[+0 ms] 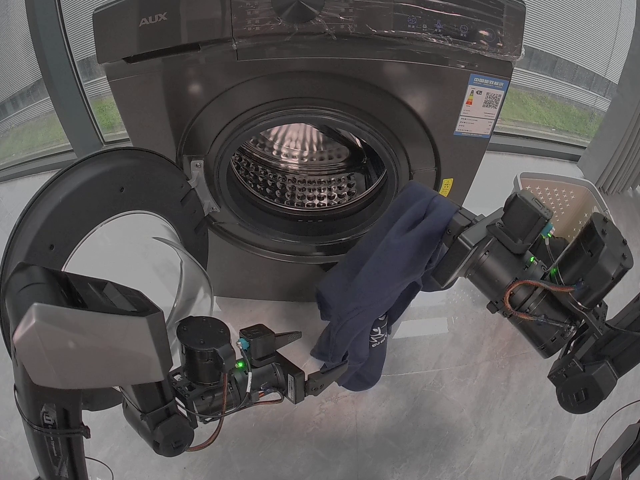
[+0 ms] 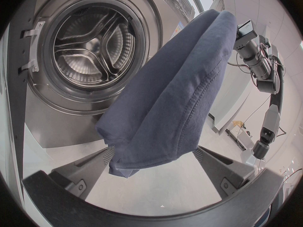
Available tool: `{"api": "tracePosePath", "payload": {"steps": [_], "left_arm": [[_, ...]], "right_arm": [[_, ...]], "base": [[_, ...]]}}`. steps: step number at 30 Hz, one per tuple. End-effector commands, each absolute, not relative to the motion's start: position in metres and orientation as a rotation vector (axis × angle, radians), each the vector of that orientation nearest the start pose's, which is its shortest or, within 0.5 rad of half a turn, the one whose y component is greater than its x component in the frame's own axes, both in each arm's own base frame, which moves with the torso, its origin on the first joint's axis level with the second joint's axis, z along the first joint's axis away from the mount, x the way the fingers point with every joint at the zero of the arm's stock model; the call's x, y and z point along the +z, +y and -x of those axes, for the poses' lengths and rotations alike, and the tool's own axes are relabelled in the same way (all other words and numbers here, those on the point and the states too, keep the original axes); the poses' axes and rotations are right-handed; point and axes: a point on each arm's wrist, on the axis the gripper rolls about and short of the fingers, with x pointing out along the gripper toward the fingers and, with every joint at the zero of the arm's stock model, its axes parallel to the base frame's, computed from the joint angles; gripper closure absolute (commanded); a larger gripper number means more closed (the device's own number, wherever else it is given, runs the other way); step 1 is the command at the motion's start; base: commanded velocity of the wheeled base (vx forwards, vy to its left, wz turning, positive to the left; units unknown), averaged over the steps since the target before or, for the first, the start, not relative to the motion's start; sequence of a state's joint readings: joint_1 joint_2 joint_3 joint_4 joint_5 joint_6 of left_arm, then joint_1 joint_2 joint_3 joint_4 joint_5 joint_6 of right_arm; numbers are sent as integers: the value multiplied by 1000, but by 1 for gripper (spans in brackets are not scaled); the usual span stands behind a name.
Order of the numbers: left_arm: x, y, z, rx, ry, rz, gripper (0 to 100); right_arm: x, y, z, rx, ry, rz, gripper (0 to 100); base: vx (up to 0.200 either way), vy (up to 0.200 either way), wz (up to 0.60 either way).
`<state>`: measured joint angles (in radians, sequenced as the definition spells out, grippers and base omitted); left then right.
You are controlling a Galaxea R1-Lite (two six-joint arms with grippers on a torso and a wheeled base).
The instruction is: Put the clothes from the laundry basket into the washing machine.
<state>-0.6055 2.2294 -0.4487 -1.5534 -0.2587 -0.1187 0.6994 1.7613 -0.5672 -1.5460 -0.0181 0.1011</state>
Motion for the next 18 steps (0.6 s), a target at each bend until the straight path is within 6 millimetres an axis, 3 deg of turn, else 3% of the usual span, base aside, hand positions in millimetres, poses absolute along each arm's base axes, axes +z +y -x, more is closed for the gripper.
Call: {"api": "tracePosePath", "payload": {"steps": [1,18], "left_arm": [[21,-189,-265,-840,287,69,0],[17,-203,-282,-849,234,78,0]], "right_arm": [[195,185,-220,691,-301,-222,100],[192,185,-221,691,-291,-218,100]], "base": [[0,0,0],[0,0,0]]}}
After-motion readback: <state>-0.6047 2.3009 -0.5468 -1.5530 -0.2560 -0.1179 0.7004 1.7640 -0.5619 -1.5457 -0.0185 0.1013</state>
